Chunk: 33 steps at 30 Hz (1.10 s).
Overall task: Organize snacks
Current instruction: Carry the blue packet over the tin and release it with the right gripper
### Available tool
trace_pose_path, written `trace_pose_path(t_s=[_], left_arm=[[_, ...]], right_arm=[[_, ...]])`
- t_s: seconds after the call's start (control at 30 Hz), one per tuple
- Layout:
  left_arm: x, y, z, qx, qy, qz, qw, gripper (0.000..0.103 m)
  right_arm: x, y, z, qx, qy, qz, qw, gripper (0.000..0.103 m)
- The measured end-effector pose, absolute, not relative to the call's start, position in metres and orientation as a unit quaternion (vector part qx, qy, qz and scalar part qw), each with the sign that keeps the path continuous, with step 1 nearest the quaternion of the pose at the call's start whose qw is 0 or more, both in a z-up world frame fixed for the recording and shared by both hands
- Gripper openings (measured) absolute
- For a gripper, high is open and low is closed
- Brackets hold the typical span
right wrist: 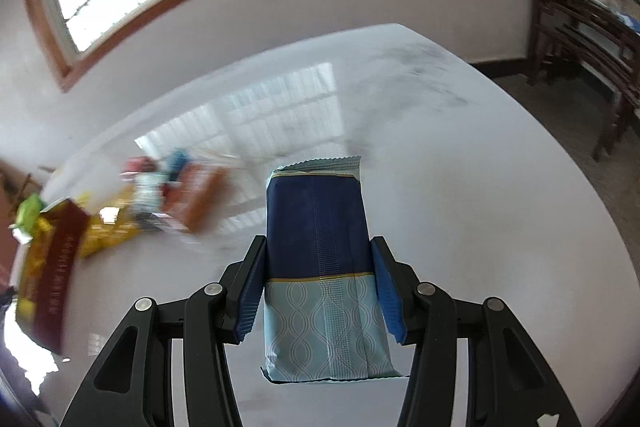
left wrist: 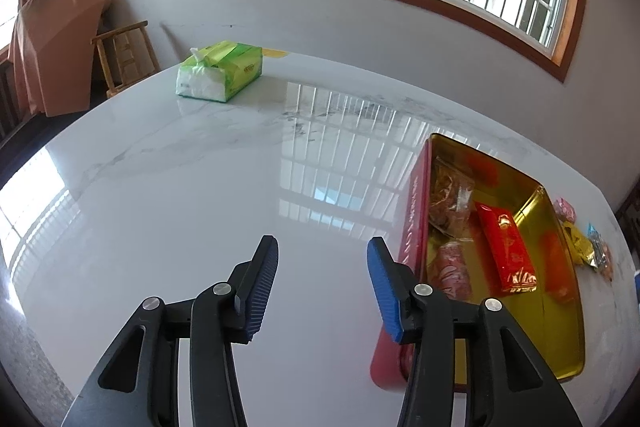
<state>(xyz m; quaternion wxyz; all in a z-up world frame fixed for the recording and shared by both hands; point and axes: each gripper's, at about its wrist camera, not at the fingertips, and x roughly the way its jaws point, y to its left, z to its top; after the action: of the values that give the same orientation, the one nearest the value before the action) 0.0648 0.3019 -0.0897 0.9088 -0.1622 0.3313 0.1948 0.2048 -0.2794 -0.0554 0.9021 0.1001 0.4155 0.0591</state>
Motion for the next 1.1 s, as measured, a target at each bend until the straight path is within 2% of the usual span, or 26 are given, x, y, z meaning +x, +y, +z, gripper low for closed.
trace_pose_path(t_s=[0.27,0.47,0.73,1.1], left_arm=[[0.062,0.308,-0.093,-0.177,0.325,0.200,0.907,0.050],[0.064,0.309,-0.096,-0.176,0.327,0.203,0.906,0.050],[0.067,0.303,-0.097,-0.162,0.335,0.199,0.906,0.051],[0.065,0.311,-0.098,-0.186,0.332,0.199,0.903,0.052]], right_arm=[[0.189,-0.159,0.002,0.067,0.382,0.199,0.900,0.048],[0.177,-0.062,0.022,0.057,0.378,0.305,0.872,0.048],[0.173,0.048,0.006,0.027,0.406,0.376,0.833,0.048],[0.182,0.087,-0.038,0.010,0.453,0.363,0.814,0.048]])
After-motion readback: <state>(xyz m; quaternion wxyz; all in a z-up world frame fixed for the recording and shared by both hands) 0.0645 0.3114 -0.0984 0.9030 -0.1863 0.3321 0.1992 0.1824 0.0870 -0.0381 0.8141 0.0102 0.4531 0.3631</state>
